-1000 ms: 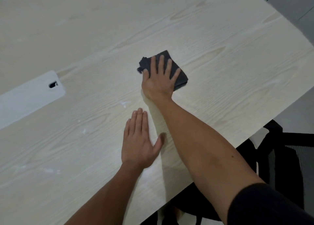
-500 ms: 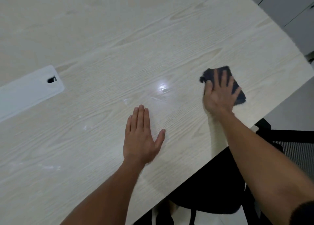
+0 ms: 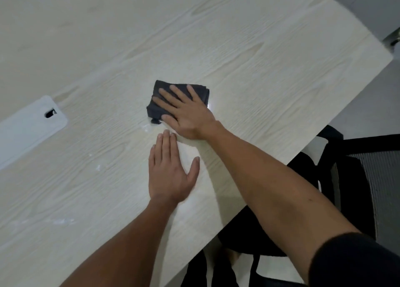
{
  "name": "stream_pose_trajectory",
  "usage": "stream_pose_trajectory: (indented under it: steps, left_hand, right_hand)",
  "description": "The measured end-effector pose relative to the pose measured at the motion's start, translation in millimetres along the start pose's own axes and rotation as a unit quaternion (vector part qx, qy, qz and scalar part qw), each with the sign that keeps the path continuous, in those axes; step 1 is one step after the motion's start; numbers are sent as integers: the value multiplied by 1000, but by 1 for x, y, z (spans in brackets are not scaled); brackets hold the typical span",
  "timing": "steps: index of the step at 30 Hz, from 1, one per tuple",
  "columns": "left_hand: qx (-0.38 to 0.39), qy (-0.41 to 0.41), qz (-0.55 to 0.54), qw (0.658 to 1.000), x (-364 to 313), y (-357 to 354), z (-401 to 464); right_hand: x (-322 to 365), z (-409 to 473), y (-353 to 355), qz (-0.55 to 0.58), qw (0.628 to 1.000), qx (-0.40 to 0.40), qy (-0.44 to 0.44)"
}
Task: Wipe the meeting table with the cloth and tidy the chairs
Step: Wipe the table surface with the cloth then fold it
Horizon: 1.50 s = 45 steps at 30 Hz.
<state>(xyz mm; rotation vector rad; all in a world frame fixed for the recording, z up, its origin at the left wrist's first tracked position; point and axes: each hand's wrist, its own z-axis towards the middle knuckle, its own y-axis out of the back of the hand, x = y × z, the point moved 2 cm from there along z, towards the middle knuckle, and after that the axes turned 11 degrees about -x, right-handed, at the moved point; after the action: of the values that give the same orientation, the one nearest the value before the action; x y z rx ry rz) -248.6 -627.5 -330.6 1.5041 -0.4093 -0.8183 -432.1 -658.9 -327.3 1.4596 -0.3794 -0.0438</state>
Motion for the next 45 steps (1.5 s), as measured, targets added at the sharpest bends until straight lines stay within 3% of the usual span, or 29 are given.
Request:
stream_pose_trajectory:
  steps: [1,3,7,9,11,13,15,17,20,22,25,27,30,33,35,38,39,41,43,45]
  left_hand:
    - [-1,-1,-1,1000,0,1,-1]
    - [2,-2,-9,1000,0,2,-1]
    - [2,-7,-22,1000,-2,2,-2]
    - [-4,-8,-27,1000,-2,2,-3]
    - [-8,-8,-30,999,-2,2,-2]
    - [-12,-8,-37,999,-3,3,-3]
    - [-19,-7,-42,999,-3,3,-3]
    - [-22,-6,-55,998,-1,3,-3]
    - [-39,-5,-101,994,4,4,-3]
    - [-55,-11,-133,989,11,8,-7]
    - [-69,-4,-103,992,22,20,-24]
    - [-50,34,-58,996,31,29,-43]
    - [-23,57,-16,998,49,33,-69]
    - [-17,74,2,997,60,33,-88]
    - [-9,87,4,996,64,30,-97]
    - [-15,88,13,996,63,28,-100]
    - [-17,86,14,996,63,27,-100]
    - [-18,85,14,996,62,26,-98]
    - [-11,84,19,996,62,25,-98]
    - [-7,83,25,996,62,25,-100]
  right_hand:
    - [-19,-11,3,0,1000,6,23]
    - [-61,-34,14,-1,1000,4,-16]
    - [-149,-96,46,-38,962,-44,-266]
    - [-167,-122,56,-47,903,-61,-423]
    - [-152,-127,51,-36,816,-88,-571]
    - [-112,-107,40,-20,750,-116,-651]
    - [-64,-75,27,-4,761,-123,-637]
    - [-24,-42,13,4,827,-116,-549]
    - [15,-7,0,9,944,-56,-324]
    - [27,-2,-4,6,989,1,-147]
    - [25,-20,-4,-6,998,27,55]
    - [14,-39,-1,-8,993,35,115]
    - [-19,-66,11,-13,999,24,46]
    - [-66,-96,26,-28,984,-13,-175]
    - [-81,-116,31,-27,934,-42,-353]
    - [-57,-121,29,-20,826,-83,-557]
    - [-38,-114,24,-13,801,-93,-591]
    - [6,-88,12,1,791,-101,-604]
    - [53,-55,-2,16,815,-99,-571]
    - [96,-21,-17,26,862,-90,-498]
